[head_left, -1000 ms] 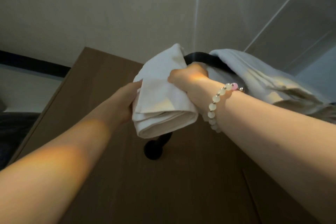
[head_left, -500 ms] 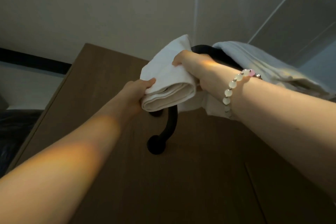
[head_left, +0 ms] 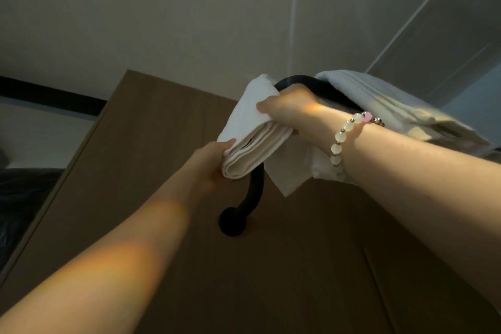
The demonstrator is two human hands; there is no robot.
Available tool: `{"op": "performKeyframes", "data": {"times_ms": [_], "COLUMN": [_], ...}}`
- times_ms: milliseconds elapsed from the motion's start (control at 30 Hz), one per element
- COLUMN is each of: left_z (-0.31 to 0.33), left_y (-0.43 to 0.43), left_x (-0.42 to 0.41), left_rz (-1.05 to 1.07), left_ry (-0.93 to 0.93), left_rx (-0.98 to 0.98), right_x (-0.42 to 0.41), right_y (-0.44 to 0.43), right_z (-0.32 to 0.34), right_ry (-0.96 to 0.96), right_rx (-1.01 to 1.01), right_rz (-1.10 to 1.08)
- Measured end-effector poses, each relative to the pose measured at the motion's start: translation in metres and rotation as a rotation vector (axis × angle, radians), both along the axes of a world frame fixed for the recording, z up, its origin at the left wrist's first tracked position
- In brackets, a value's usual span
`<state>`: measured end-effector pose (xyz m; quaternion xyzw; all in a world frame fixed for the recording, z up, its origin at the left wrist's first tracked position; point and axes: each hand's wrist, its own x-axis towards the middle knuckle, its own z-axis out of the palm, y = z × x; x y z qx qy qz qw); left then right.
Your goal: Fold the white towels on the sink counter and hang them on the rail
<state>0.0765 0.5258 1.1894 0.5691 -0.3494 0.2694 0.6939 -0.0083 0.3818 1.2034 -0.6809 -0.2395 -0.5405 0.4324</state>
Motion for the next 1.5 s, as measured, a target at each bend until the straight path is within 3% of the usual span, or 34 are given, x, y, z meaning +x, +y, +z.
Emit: {"op": "performKeyframes", "data": {"times_ms": [100, 300, 733, 867, 967, 1167, 1267, 1500], "left_z": [0.005, 0.005, -0.008, -0.011, -0.014, -0.023, -0.025, -0.029], "left_y": [0.01, 0.021, 0.031, 0.028, 0.024, 0.006, -0.007, -0.014], "left_x": [0.007, 0.014, 0.026, 0.024, 0.024, 0.03, 0.039, 0.04], "left_rz": [-0.064, 0.031, 0.151, 0.155, 0.15, 0.098, 0.086, 0.064], "left_ry": [0.013, -0.026, -0.043, -0.05, -0.055, -0.041, -0.036, -0.106], "left_rx": [-0.044, -0.057, -0.058, -0.049, -0.04, 0.031, 0.043, 0.031], "right_x": [0.011, 0.015, 0.034, 0.071, 0.052, 0.034, 0.034, 0.027], "right_y": [-0.003, -0.025, -0.011, -0.018, -0.013, -0.009, -0.002, -0.007], "right_z": [-0.005, -0.01, -0.003, 0.022, 0.006, -0.019, -0.024, -0.029], "right_ry": [0.025, 0.005, -0.009, 0.03, 0.057, 0.27, 0.342, 0.178], "right_rx": [0.027, 0.125, -0.076, -0.057, -0.013, -0.162, -0.104, 0.006], "right_rz": [0.085, 0.279, 0.207, 0.253, 0.288, 0.228, 0.144, -0.105]}}
